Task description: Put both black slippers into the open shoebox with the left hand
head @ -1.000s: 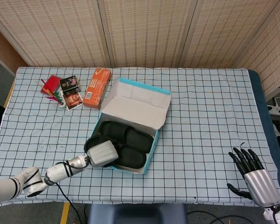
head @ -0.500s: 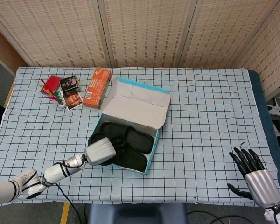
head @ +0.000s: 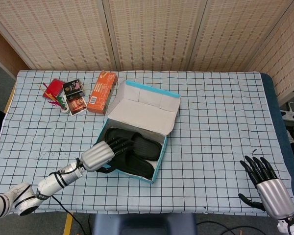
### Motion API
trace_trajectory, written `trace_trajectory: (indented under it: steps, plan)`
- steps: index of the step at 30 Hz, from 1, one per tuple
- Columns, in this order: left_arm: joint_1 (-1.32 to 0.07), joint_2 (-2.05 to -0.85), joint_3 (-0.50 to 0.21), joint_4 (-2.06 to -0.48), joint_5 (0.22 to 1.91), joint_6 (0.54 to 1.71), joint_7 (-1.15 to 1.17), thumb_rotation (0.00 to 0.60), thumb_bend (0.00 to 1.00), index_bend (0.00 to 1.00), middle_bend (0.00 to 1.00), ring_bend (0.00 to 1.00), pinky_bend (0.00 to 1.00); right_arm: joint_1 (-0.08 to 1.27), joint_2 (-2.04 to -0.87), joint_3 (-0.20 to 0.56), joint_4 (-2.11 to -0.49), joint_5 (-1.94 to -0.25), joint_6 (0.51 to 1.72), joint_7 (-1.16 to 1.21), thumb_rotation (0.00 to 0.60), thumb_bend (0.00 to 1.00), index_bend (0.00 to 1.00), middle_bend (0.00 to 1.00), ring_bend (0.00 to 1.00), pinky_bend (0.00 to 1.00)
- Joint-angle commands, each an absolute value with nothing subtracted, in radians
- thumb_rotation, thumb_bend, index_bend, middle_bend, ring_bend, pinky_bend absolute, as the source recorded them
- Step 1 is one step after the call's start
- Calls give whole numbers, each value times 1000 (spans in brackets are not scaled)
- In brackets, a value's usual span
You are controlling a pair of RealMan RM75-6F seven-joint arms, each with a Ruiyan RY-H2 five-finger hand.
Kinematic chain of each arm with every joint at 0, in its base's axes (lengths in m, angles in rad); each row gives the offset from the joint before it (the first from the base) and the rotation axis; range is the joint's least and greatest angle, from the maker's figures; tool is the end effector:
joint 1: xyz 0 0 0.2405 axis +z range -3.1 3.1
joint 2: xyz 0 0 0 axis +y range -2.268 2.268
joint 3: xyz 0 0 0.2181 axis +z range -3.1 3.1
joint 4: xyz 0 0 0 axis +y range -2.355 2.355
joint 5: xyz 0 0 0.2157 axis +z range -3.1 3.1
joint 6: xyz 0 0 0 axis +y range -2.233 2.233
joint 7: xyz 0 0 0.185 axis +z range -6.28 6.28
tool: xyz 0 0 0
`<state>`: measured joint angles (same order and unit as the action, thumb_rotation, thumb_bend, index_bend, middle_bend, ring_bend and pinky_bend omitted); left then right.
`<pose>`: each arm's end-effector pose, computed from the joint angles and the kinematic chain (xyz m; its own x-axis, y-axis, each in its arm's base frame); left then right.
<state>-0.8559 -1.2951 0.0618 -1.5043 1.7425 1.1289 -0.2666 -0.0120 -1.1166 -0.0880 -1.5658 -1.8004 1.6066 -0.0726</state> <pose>-0.0761 0.3107 0.0033 0.4512 0.2508 0.8564 0.6193 -0.7790 -0.0982 -0.2594 -0.1578 0.1166 0.4976 -0.0425 0.8664 -0.8505 -0.2202 0.4777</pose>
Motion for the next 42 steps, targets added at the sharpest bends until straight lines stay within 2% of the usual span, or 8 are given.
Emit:
trace_trajectory:
  steps: [1, 5, 7, 11, 20, 28, 35, 42]
  plan:
    - [-844, -1275, 58, -1522, 1728, 1131, -265, 600, 486, 0, 0, 43, 88, -12, -1116, -88, -1566, -1801, 1608, -70, 475, 122, 0, 0, 0, 0]
    - [-842, -1249, 76, -1526, 1711, 1068, -197, 600, 593, 0, 43, 99, 93, -12, -1115, -88, -1566, -1802, 1608, -69, 477, 122, 0, 0, 0, 0]
    - [-841, -1242, 86, -1535, 1696, 1031, -168, 600, 607, 5, 74, 132, 103, -12, -1115, -89, -1566, -1804, 1608, -69, 477, 122, 0, 0, 0, 0]
    - [-827, -1239, 97, -1533, 1680, 1003, -125, 600, 604, 35, 171, 189, 116, -12, -1114, -88, -1565, -1802, 1609, -68, 476, 122, 0, 0, 0, 0]
    - [-814, -1279, 96, -1468, 1688, 1002, -169, 600, 585, 74, 236, 255, 191, -10, -1119, -89, -1565, -1800, 1599, -76, 477, 122, 0, 0, 0, 0]
    - [-835, -1333, 106, -1399, 1665, 923, -348, 600, 582, 102, 270, 294, 221, -10, -1119, -87, -1565, -1794, 1596, -78, 477, 122, 0, 0, 0, 0]
    - [-834, -1402, 117, -1266, 1673, 916, -469, 600, 580, 125, 285, 297, 227, -11, -1118, -85, -1565, -1792, 1600, -76, 476, 122, 0, 0, 0, 0]
    - [-828, -1422, 132, -1229, 1713, 961, -510, 600, 581, 147, 303, 286, 223, -11, -1119, -83, -1565, -1788, 1599, -79, 476, 122, 0, 0, 0, 0]
